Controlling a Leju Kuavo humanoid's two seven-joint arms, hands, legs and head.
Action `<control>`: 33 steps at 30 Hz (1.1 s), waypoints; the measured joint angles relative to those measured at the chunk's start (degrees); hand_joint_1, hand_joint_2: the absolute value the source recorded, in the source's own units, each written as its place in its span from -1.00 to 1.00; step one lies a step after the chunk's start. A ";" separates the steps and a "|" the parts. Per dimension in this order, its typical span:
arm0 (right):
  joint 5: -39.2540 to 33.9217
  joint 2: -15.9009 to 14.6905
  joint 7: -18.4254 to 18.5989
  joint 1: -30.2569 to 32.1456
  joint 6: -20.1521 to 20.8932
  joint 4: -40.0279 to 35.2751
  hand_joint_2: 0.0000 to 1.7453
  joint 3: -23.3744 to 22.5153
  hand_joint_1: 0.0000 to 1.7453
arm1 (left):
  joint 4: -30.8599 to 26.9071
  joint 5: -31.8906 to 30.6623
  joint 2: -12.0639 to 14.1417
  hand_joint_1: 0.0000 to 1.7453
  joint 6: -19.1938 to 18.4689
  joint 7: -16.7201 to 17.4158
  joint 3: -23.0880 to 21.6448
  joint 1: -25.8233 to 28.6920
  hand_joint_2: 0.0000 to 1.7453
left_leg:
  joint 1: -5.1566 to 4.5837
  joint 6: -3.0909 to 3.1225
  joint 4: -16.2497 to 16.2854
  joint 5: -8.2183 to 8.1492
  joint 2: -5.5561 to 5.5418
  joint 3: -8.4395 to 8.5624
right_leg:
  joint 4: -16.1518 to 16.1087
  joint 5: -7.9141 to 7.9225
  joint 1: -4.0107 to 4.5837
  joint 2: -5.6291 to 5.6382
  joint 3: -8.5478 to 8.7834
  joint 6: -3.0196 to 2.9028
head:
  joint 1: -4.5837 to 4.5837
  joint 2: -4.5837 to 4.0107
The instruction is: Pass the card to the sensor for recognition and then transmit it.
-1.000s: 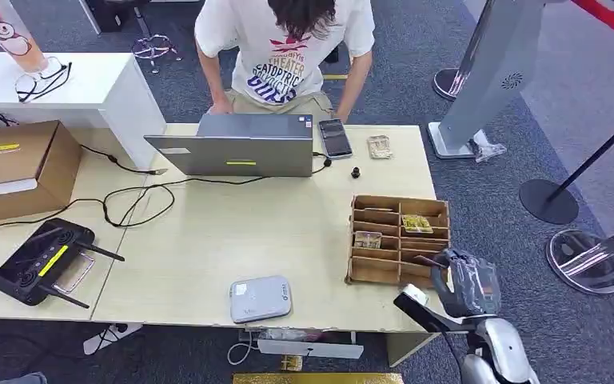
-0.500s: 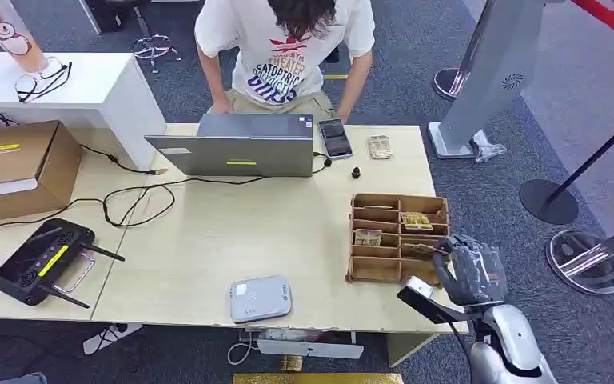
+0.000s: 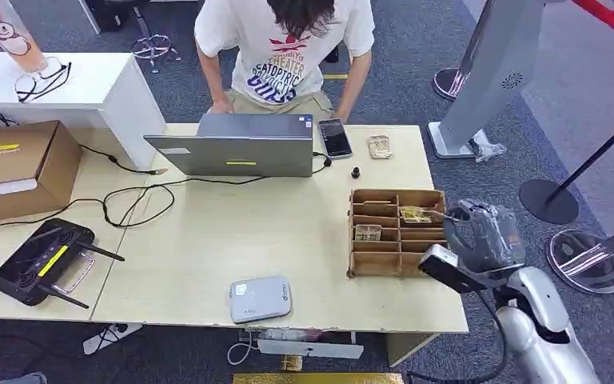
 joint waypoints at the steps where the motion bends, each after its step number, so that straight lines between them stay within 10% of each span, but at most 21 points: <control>1: -1.66 -0.57 -0.52 -1.06 1.18 -0.22 1.00 0.00 0.78 | 0.00 0.00 -0.15 -1.00 0.77 0.00 0.02 -0.04 -1.00 | -0.01 0.00 0.00 0.00 0.00 0.01 | 0.00 0.00 0.00 0.00 0.00 0.00 | -0.02 0.00; 18: -18.42 -8.06 -3.76 -31.77 12.08 3.04 1.00 3.94 0.96 | 0.24 -1.95 -0.41 -1.00 0.08 -0.20 1.14 -0.76 -1.00 | -0.03 0.11 0.03 0.17 -0.02 -0.03 | 0.01 0.14 -0.02 -0.05 -0.01 0.04 | -0.02 0.00; 33: -21.30 -8.19 -1.40 -41.51 12.59 7.41 1.00 8.42 1.00 | 0.28 -3.80 0.33 -1.00 -1.10 -1.73 1.11 -0.71 -1.00 | -0.03 0.11 0.03 0.17 -0.05 -0.06 | 0.01 0.15 -0.02 -0.08 0.00 0.04 | -0.02 0.00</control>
